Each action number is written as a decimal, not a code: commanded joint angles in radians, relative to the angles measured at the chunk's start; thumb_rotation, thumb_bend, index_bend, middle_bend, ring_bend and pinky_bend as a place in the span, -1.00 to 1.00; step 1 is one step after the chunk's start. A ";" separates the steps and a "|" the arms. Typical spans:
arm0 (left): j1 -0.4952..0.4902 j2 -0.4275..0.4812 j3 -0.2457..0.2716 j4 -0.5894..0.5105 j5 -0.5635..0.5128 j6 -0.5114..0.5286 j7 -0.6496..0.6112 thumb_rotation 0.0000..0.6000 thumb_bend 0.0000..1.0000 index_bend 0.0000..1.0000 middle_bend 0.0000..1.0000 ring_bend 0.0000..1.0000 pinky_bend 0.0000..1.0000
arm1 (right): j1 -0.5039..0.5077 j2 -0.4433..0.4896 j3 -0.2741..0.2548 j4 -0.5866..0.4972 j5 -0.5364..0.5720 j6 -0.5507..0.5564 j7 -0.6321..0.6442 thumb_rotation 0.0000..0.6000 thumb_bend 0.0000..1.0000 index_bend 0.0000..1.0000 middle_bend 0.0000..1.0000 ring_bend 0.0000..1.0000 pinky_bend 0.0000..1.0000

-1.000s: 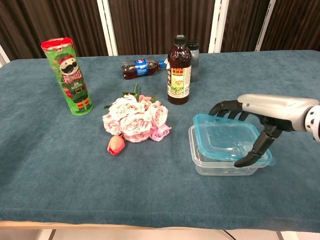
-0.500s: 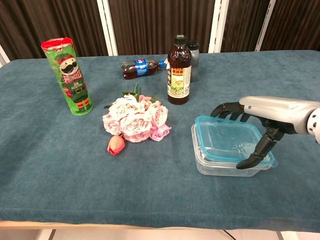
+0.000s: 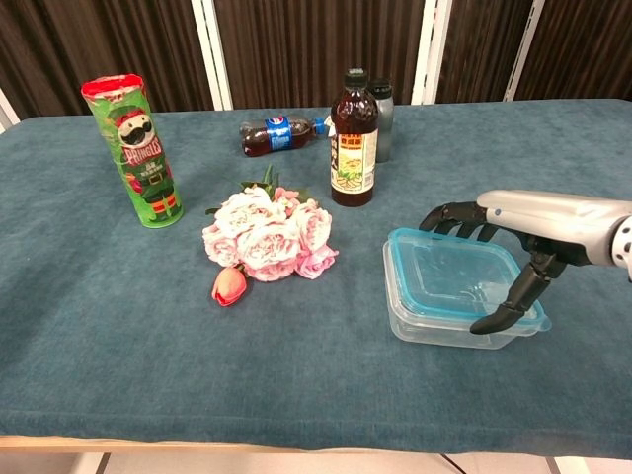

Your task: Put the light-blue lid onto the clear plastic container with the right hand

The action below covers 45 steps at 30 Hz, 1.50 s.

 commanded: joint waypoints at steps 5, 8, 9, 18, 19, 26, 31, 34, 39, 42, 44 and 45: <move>-0.001 0.000 0.000 0.000 -0.001 -0.002 0.001 1.00 -0.12 -1.00 -0.92 -0.93 -0.81 | 0.003 -0.019 -0.005 0.015 -0.001 0.005 -0.026 1.00 -0.49 0.95 0.44 0.29 0.13; -0.001 0.000 -0.001 0.000 -0.001 -0.001 -0.001 1.00 -0.12 -1.00 -0.92 -0.93 -0.81 | 0.002 -0.028 -0.007 0.017 0.003 0.013 -0.042 1.00 -0.49 0.95 0.44 0.29 0.13; -0.001 0.000 -0.001 0.000 -0.001 -0.001 -0.001 1.00 -0.12 -1.00 -0.92 -0.93 -0.81 | 0.002 -0.030 -0.007 0.017 0.005 0.014 -0.044 1.00 -0.49 0.95 0.44 0.29 0.13; 0.000 0.000 0.000 0.000 -0.002 -0.001 -0.003 1.00 -0.12 -1.00 -0.92 -0.93 -0.81 | 0.000 -0.041 -0.011 0.026 0.006 0.019 -0.062 1.00 -0.49 0.95 0.44 0.29 0.13; -0.001 0.000 -0.001 0.000 -0.002 -0.002 -0.002 1.00 -0.11 -1.00 -0.92 -0.93 -0.81 | 0.000 -0.044 -0.012 0.028 0.006 0.020 -0.067 1.00 -0.49 0.95 0.44 0.29 0.13; 0.000 0.000 -0.001 0.000 -0.004 -0.002 -0.001 1.00 -0.12 -1.00 -0.92 -0.93 -0.81 | 0.000 -0.052 -0.014 0.035 0.005 0.025 -0.078 1.00 -0.49 0.95 0.44 0.29 0.13; 0.000 0.001 -0.002 -0.003 -0.007 -0.003 -0.002 1.00 -0.12 -1.00 -0.92 -0.93 -0.81 | 0.000 -0.058 -0.017 0.041 0.007 0.030 -0.099 1.00 -0.49 0.95 0.44 0.29 0.13; 0.001 0.001 -0.002 -0.003 -0.008 -0.002 -0.002 1.00 -0.11 -1.00 -0.92 -0.93 -0.81 | 0.000 -0.061 -0.019 0.045 0.007 0.033 -0.110 1.00 -0.48 0.95 0.44 0.29 0.13; 0.001 0.001 -0.004 -0.005 -0.012 -0.004 0.000 1.00 -0.11 -1.00 -0.92 -0.93 -0.81 | 0.002 -0.065 -0.021 0.051 0.010 0.034 -0.127 1.00 -0.48 0.90 0.44 0.27 0.12; 0.000 0.001 -0.004 -0.006 -0.014 -0.006 0.001 1.00 -0.11 -1.00 -0.92 -0.93 -0.81 | 0.006 -0.064 -0.022 0.055 0.016 0.033 -0.144 1.00 -0.48 0.77 0.44 0.20 0.07; 0.000 0.001 -0.004 -0.007 -0.014 -0.006 0.000 1.00 -0.11 -1.00 -0.92 -0.93 -0.81 | 0.010 -0.060 -0.023 0.055 0.025 0.027 -0.153 1.00 -0.48 0.70 0.44 0.16 0.04; 0.000 0.002 -0.005 -0.007 -0.015 -0.005 0.000 1.00 -0.11 -1.00 -0.92 -0.93 -0.81 | 0.012 -0.059 -0.022 0.055 0.031 0.023 -0.155 1.00 -0.48 0.65 0.43 0.13 0.02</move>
